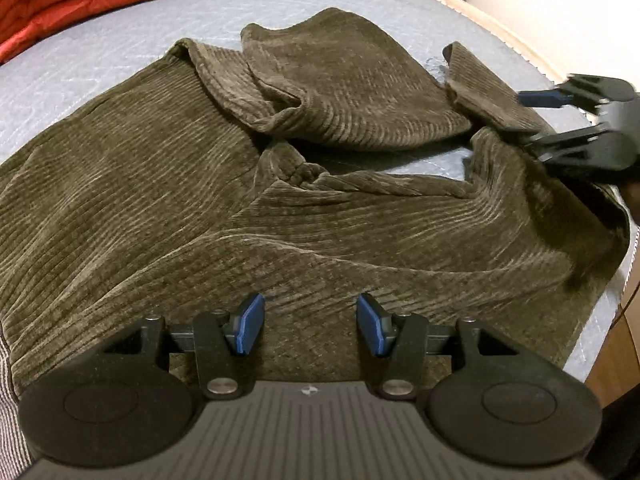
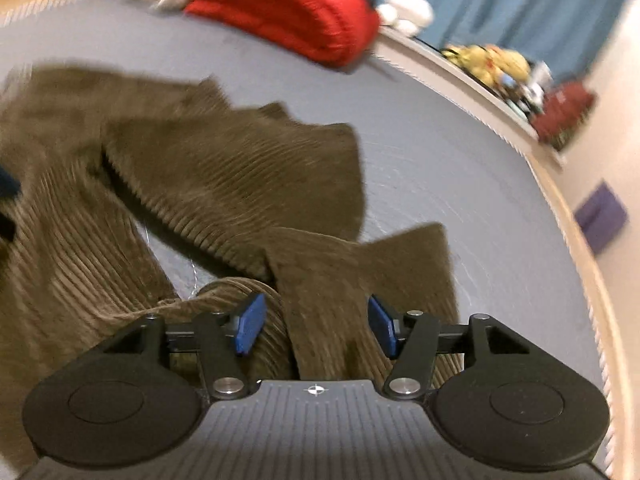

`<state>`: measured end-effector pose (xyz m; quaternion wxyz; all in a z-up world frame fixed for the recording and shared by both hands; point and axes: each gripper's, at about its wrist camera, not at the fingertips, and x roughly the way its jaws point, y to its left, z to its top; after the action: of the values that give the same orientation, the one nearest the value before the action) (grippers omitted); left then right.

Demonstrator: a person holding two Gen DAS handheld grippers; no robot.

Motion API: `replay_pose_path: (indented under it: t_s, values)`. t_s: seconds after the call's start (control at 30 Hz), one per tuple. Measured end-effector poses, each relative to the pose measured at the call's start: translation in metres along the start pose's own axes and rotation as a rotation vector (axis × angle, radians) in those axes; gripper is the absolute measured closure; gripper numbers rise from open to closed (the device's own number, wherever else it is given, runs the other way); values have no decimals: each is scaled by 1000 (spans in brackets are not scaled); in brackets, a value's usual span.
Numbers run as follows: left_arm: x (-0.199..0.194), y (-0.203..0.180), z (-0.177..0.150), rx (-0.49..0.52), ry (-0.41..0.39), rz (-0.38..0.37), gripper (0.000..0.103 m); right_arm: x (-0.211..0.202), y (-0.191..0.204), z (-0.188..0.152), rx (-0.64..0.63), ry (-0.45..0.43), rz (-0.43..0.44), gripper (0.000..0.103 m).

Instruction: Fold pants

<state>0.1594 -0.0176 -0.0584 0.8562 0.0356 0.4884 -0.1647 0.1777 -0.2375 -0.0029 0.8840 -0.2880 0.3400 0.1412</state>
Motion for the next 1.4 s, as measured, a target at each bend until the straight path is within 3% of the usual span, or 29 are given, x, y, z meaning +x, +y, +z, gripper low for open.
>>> replay_pose_path:
  t_s: [0.07, 0.13, 0.17, 0.27, 0.4, 0.47, 0.53, 0.6, 0.63, 0.7, 0.8, 0.97, 1.13, 1.17, 1.23, 1.3, 1.33, 1.4]
  values:
    - [2, 1, 2, -1, 2, 0, 45, 17, 10, 6, -63, 17, -28, 48]
    - [4, 1, 4, 5, 2, 4, 45, 23, 7, 7, -65, 43, -31, 72]
    - [5, 1, 5, 7, 2, 5, 45, 24, 0, 8, -42, 55, -24, 95]
    - [7, -1, 7, 14, 2, 10, 45, 9, -33, 7, 95, -2, -37, 96]
    - [6, -5, 8, 19, -6, 20, 45, -45, -126, -22, 452, -135, -198, 96]
    - [4, -6, 10, 19, -11, 16, 45, -77, -175, -62, 686, -174, -346, 96]
    - [3, -8, 11, 19, -15, 8, 45, -99, -207, -111, 905, -161, -518, 96]
    - [4, -9, 12, 23, -17, 2, 45, -108, -228, -171, 1102, -37, -709, 96]
    - [4, -10, 13, 25, -18, 1, 45, -108, -237, -198, 1189, 45, -756, 96]
    - [5, -12, 14, 26, -17, -7, 45, -100, -253, -259, 1390, 200, -727, 96]
    - [6, -15, 16, 27, -18, -10, 45, -94, -263, -314, 1593, 244, -631, 93]
    - [7, -22, 18, 42, -20, -14, 43, -110, -273, -307, 1534, 206, -651, 93]
    - [7, -22, 18, 44, -24, -17, 43, -137, -296, -295, 1409, 159, -968, 85]
    - [7, -22, 18, 41, -25, -21, 43, -138, -301, -292, 1407, 123, -956, 85]
    - [8, -21, 19, 37, -26, -26, 43, -127, -312, -282, 1411, 43, -797, 81]
    - [7, -20, 19, 33, -31, -29, 43, -101, -324, -266, 1357, -4, -579, 57]
    - [7, -19, 19, 30, -33, -31, 43, -85, -327, -256, 1312, -11, -518, 49]
    - [7, -18, 19, 24, -36, -35, 43, -55, -335, -241, 1217, 16, -463, 23]
